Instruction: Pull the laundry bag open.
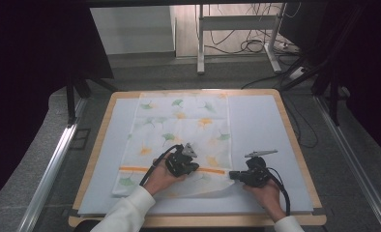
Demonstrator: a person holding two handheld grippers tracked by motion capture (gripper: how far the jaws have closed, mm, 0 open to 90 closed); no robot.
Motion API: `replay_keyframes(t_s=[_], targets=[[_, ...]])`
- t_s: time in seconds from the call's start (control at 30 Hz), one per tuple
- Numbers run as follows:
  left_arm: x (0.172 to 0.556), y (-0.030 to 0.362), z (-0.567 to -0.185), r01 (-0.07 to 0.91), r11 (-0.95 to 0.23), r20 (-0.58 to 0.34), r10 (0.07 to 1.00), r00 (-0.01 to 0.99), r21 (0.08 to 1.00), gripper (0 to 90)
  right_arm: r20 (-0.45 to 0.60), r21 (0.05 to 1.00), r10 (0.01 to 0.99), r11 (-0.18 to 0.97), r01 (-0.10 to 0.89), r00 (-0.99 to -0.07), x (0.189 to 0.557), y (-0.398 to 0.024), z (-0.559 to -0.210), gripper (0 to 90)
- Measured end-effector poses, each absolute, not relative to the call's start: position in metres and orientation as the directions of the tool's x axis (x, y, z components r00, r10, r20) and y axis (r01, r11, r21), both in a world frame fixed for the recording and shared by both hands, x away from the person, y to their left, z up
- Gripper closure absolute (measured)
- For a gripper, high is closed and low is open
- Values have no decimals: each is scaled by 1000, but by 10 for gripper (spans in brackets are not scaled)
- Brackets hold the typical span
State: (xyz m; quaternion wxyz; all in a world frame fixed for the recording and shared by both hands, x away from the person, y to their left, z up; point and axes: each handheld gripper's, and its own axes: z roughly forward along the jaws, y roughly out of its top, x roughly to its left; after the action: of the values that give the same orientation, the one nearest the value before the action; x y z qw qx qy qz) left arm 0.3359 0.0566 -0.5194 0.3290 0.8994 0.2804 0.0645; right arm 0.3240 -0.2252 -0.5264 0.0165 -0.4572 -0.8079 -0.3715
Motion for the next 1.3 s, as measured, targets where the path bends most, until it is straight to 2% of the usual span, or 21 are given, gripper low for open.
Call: replay_keyframes(t_s=[1.3], targets=[[330, 108, -519, 517, -616, -65, 604, 794, 594, 900, 363, 590, 725, 308, 747, -585, 323, -225, -527, 897]])
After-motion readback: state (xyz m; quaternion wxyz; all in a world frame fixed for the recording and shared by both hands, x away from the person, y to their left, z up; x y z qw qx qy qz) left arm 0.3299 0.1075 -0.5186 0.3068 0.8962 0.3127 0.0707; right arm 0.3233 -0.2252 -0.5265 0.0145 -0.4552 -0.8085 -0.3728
